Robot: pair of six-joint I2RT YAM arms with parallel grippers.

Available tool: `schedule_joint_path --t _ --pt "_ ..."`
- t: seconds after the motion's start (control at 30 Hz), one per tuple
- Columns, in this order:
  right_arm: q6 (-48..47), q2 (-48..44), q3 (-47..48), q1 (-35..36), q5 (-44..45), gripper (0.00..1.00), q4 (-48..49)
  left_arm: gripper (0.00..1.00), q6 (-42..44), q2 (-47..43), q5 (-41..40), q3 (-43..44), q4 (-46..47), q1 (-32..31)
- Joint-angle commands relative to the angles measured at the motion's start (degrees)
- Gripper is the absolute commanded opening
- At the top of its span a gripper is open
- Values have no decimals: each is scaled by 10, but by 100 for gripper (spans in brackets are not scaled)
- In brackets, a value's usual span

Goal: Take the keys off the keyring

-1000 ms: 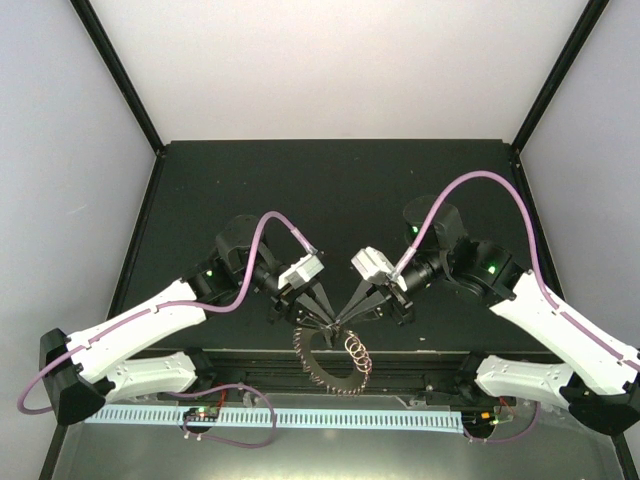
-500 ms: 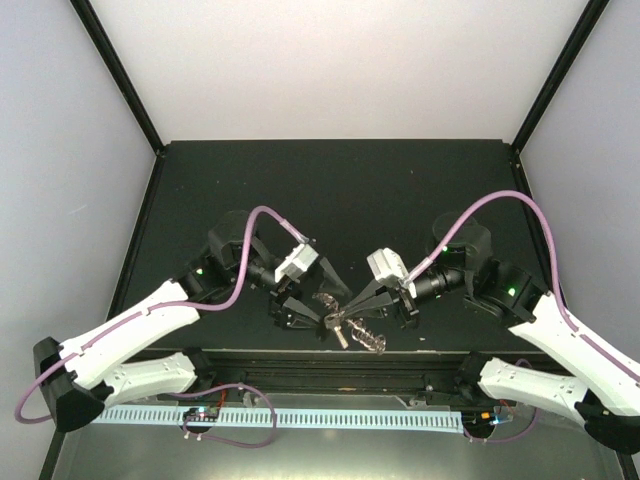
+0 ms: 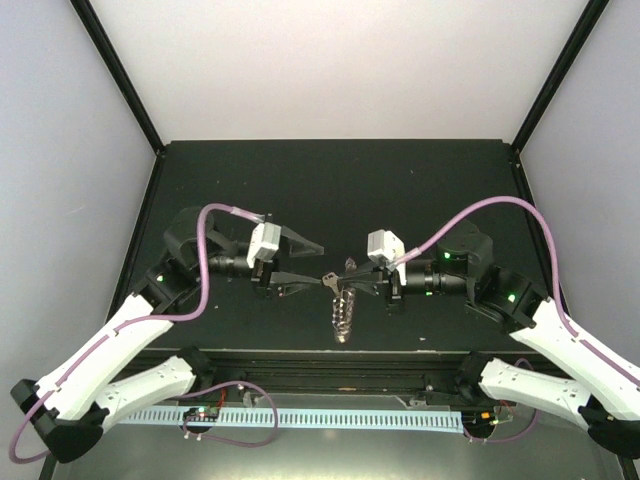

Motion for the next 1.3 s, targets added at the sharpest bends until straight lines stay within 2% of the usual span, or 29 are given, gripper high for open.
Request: schedule_joint_path --t 0.0,0.23,0.5,0.57,0.67,0.77,0.93,1.27 --pt "5 11 -9 2 40 1 1 61 32 40 16 24 -46 -15" --pt "4 9 -14 2 39 1 7 69 97 51 -49 43 -133 -32" --pt "-7 6 -13 2 22 1 1 70 97 50 -59 45 -140 -32" --pt "-7 1 -14 2 20 1 4 65 96 53 -53 46 -141 -32" --pt "-6 -5 -15 2 18 1 8 43 90 59 -31 46 -135 -32" --pt "-5 -5 -16 2 19 1 9 31 82 60 -9 44 -125 -32" --pt "-3 -2 -16 2 19 1 10 27 69 61 13 36 -105 -33" --pt "0 3 -14 2 25 1 10 26 62 73 37 33 -96 -46"
